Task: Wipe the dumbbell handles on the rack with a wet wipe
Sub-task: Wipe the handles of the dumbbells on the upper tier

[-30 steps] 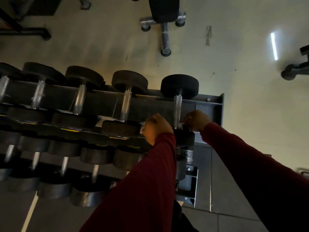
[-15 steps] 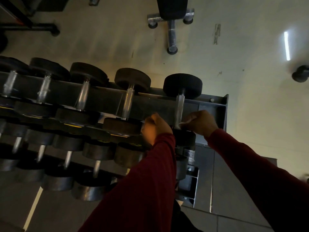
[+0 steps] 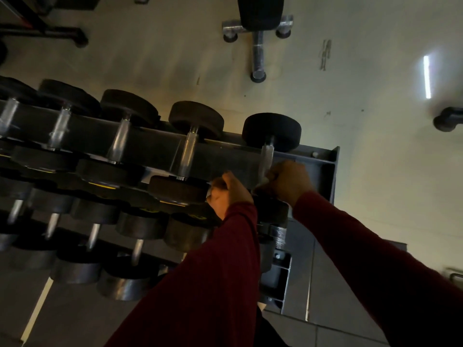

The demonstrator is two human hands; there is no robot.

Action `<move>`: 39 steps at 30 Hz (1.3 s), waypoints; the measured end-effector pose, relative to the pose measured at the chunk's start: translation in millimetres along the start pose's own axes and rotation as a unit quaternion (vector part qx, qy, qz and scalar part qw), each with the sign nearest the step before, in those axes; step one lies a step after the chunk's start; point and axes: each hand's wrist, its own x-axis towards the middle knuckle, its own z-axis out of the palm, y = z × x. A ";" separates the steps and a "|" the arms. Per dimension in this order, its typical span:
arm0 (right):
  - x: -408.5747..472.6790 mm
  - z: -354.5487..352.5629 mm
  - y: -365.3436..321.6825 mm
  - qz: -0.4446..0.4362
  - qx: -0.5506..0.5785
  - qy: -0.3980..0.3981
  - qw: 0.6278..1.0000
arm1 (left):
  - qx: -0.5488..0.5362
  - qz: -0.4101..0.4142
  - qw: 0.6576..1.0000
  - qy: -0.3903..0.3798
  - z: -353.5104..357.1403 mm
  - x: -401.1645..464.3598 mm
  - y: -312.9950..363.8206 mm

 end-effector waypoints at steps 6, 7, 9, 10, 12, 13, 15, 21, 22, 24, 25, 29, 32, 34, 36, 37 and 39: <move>-1.2 2.1 3.4 -0.012 -0.015 -0.001 1.000 | -0.001 0.005 1.000 0.004 -1.7 -2.8 2.0; -1.2 3.3 -2.1 -0.027 -0.024 0.007 0.999 | 0.000 0.008 1.000 0.002 -1.8 -2.4 2.0; -2.5 5.1 -7.5 -0.047 -0.028 0.025 0.998 | 0.006 0.007 1.000 -0.006 -2.4 -4.4 4.5; -4.0 6.3 -6.3 -0.055 -0.025 0.033 0.998 | 0.006 0.003 1.000 -0.005 -2.6 -4.2 3.8; -6.7 10.2 -0.5 -0.068 -0.003 0.052 0.996 | 0.002 -0.001 1.000 -0.003 -2.5 -3.8 4.4; -7.4 10.5 1.2 -0.066 0.022 0.071 0.995 | 0.002 0.001 1.000 -0.003 -2.0 -4.0 4.4; -2.3 7.1 -0.4 -0.048 0.069 0.131 0.988 | 0.007 0.010 1.000 0.002 -1.2 -3.3 3.7; 24.6 3.6 -21.0 0.063 0.216 0.295 0.929 | 0.016 0.013 1.000 -0.001 2.1 -0.4 1.5; 26.2 5.6 -23.3 0.095 0.269 0.313 0.906 | 0.014 0.011 1.000 0.002 2.2 0.2 0.8; 30.6 9.1 -24.2 0.153 0.364 0.329 0.858 | 0.009 0.011 1.000 0.010 3.1 1.7 -0.8; 32.7 10.2 -23.6 0.176 0.402 0.326 0.837 | 0.008 0.017 1.000 0.010 3.5 3.1 -2.3; 45.5 13.5 -6.9 0.219 0.561 0.225 0.766 | 0.030 0.041 0.999 0.010 3.7 5.8 -4.3; 52.7 11.8 8.6 0.226 0.618 0.135 0.741 | 0.044 0.051 0.998 0.010 3.0 5.2 -3.4; 51.9 7.6 9.0 0.223 0.588 0.118 0.769 | 0.042 0.045 0.998 0.013 3.2 4.1 -2.7; 50.2 9.7 6.6 0.223 0.537 0.188 0.792 | 0.047 0.047 0.998 0.015 3.0 3.2 -1.7; 47.6 11.0 2.4 0.217 0.497 0.234 0.807 | 0.048 0.047 0.998 0.016 3.3 3.3 -1.4; 46.0 15.3 -4.0 0.211 0.452 0.282 0.820 | 0.051 0.047 0.998 0.013 3.1 2.3 -0.7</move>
